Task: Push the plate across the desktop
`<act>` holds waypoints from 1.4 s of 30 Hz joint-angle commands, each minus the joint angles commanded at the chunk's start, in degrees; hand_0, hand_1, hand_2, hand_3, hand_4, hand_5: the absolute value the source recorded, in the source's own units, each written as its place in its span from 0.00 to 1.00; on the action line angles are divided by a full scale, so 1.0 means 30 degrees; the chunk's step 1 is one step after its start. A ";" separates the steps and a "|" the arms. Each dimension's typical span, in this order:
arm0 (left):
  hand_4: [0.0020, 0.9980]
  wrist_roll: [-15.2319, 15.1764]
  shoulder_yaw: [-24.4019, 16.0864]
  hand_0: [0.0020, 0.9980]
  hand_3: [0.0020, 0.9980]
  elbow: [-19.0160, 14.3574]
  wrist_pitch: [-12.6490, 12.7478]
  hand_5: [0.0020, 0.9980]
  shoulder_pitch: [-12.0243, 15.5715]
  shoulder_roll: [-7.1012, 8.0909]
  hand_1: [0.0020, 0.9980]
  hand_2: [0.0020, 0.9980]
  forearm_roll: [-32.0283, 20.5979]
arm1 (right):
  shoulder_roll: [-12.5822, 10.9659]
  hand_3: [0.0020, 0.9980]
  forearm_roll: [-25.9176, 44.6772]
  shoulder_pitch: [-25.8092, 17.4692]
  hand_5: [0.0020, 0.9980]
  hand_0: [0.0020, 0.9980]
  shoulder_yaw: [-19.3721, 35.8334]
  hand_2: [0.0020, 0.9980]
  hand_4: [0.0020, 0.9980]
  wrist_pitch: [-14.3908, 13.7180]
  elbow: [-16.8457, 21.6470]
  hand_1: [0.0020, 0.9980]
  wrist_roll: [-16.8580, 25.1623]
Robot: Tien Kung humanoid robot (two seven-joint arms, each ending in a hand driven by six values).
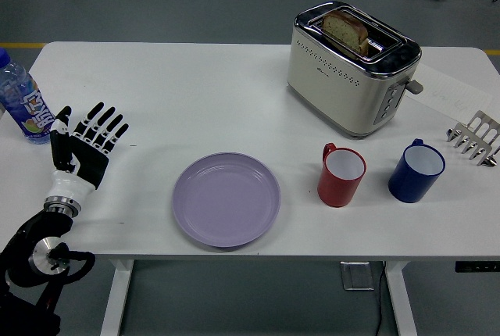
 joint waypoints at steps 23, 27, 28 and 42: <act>0.60 0.0867 -0.4894 0.75 0.67 0.0173 0.0615 1.00 0.1482 0.2983 0.74 0.70 -0.0313 | 0.0024 0.59 0.0324 -0.0001 0.57 0.58 -0.0141 0.61 0.27 -0.0092 0.0020 0.52 -0.0078; 0.60 0.0836 -0.5259 0.75 0.67 0.0238 0.0709 1.00 0.1601 0.3042 0.74 0.70 -0.0355 | 0.0030 0.59 0.0368 -0.0025 0.57 0.58 -0.0166 0.61 0.27 -0.0099 0.0021 0.52 -0.0084; 0.60 0.0835 -0.5279 0.75 0.67 0.0239 0.0713 1.00 0.1608 0.3043 0.74 0.70 -0.0359 | 0.0031 0.59 0.0376 -0.0027 0.57 0.58 -0.0169 0.61 0.27 -0.0101 0.0021 0.52 -0.0083; 0.60 0.0659 -0.5442 0.75 0.67 0.0225 0.1088 1.00 0.1797 0.2999 0.74 0.70 -0.0581 | 0.0050 0.59 0.0311 -0.0163 0.57 0.58 -0.0134 0.61 0.27 -0.0142 0.0044 0.52 -0.0177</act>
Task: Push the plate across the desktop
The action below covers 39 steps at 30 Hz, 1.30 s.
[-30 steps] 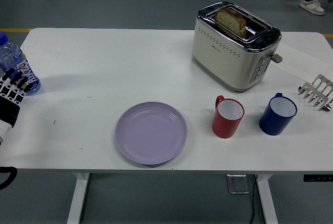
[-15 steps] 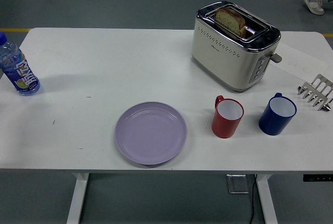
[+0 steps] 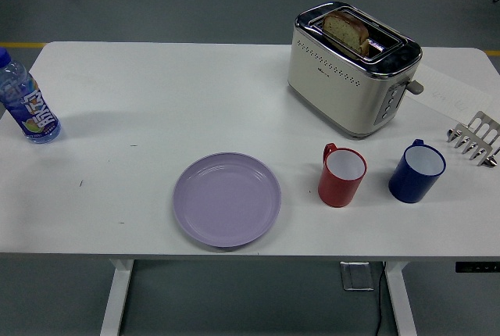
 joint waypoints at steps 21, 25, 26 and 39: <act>0.60 -0.0167 -0.0278 0.75 0.67 -0.0563 0.0076 1.00 0.0267 0.0030 0.73 0.70 -0.0088 | -0.0019 0.59 -0.0549 0.0161 0.57 0.58 0.0474 0.61 0.26 -0.0134 -0.0023 0.52 -0.0182; 0.60 -0.0177 -0.0254 0.75 0.67 -0.0618 0.0091 1.00 0.0107 0.0024 0.73 0.70 -0.0115 | -0.0035 0.59 -0.0616 0.0303 0.57 0.58 0.0526 0.61 0.26 -0.0134 -0.0031 0.52 -0.0176; 0.60 -0.0182 -0.0265 0.75 0.67 -0.0625 0.0095 1.00 0.0086 0.0023 0.73 0.70 -0.0123 | -0.0036 0.59 -0.0639 0.0326 0.57 0.58 0.0544 0.61 0.26 -0.0131 -0.0033 0.52 -0.0179; 0.60 -0.0271 -0.0505 0.75 0.67 -0.0625 0.0175 1.00 0.0006 -0.0036 0.73 0.70 -0.0342 | -0.0037 0.59 -0.0757 0.0508 0.57 0.58 0.0614 0.61 0.26 -0.0128 -0.0030 0.52 -0.0239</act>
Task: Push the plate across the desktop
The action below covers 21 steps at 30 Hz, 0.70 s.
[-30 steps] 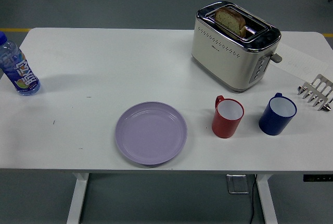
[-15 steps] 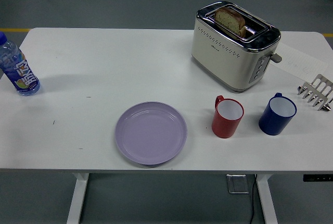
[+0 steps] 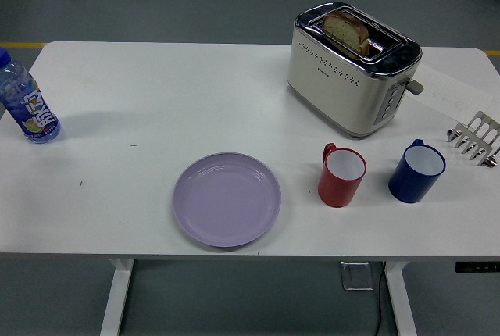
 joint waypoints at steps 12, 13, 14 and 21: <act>0.60 -0.0026 0.0097 0.74 0.66 0.0043 -0.0004 1.00 -0.0020 -0.0018 0.73 0.69 -0.0043 | -0.0003 0.59 -0.0140 0.0009 0.56 0.58 0.0083 0.61 0.25 -0.0006 -0.0006 0.52 0.0002; 0.60 -0.0028 0.0104 0.74 0.66 0.0050 -0.0006 1.00 -0.0025 -0.0021 0.73 0.69 -0.0045 | 0.0000 0.59 -0.0081 0.0000 0.56 0.58 0.0056 0.61 0.25 -0.0008 -0.0007 0.52 0.0025; 0.60 -0.0035 0.0143 0.74 0.66 0.0045 -0.0013 1.00 -0.0071 -0.0037 0.73 0.69 -0.0048 | 0.0010 0.59 0.0075 -0.0013 0.56 0.58 -0.0014 0.61 0.25 -0.0017 -0.0010 0.52 0.0081; 0.60 -0.0046 0.0362 0.74 0.66 0.0016 -0.0019 1.00 -0.0237 -0.0062 0.73 0.69 -0.0046 | 0.0067 0.59 -0.0018 -0.0097 0.56 0.58 0.0050 0.61 0.25 -0.0035 0.0019 0.52 0.0011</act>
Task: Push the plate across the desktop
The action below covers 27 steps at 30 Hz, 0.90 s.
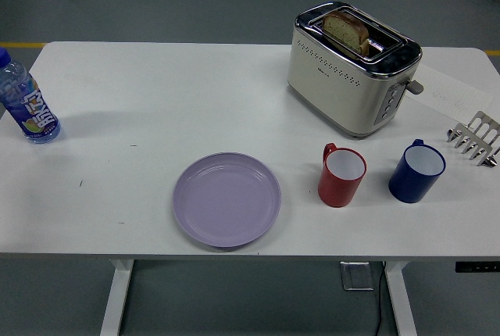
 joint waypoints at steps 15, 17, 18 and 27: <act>0.61 -0.0061 0.0265 0.74 0.66 0.0040 0.0020 1.00 0.0206 -0.0016 0.73 0.69 -0.0053 | 0.0060 0.59 -0.0427 -0.0280 0.56 0.58 0.0308 0.61 0.25 -0.0046 0.0033 0.52 -0.0155; 0.61 -0.0067 0.0278 0.74 0.66 0.0041 0.0019 1.00 0.0222 -0.0002 0.73 0.69 -0.0056 | 0.0065 0.59 -0.0390 -0.0294 0.56 0.58 0.0305 0.61 0.25 -0.0063 0.0036 0.52 -0.0142; 0.61 -0.0076 0.0270 0.74 0.66 0.0040 0.0022 1.00 0.0225 -0.0003 0.73 0.69 -0.0064 | 0.0064 0.59 -0.0377 -0.0302 0.56 0.58 0.0296 0.61 0.25 -0.0060 0.0037 0.52 -0.0136; 0.61 -0.0089 0.0301 0.74 0.66 0.0050 0.0018 1.00 0.0169 -0.0014 0.73 0.69 -0.0071 | 0.0058 0.59 -0.0239 -0.0267 0.56 0.58 0.0211 0.61 0.25 -0.0044 0.0023 0.52 -0.0066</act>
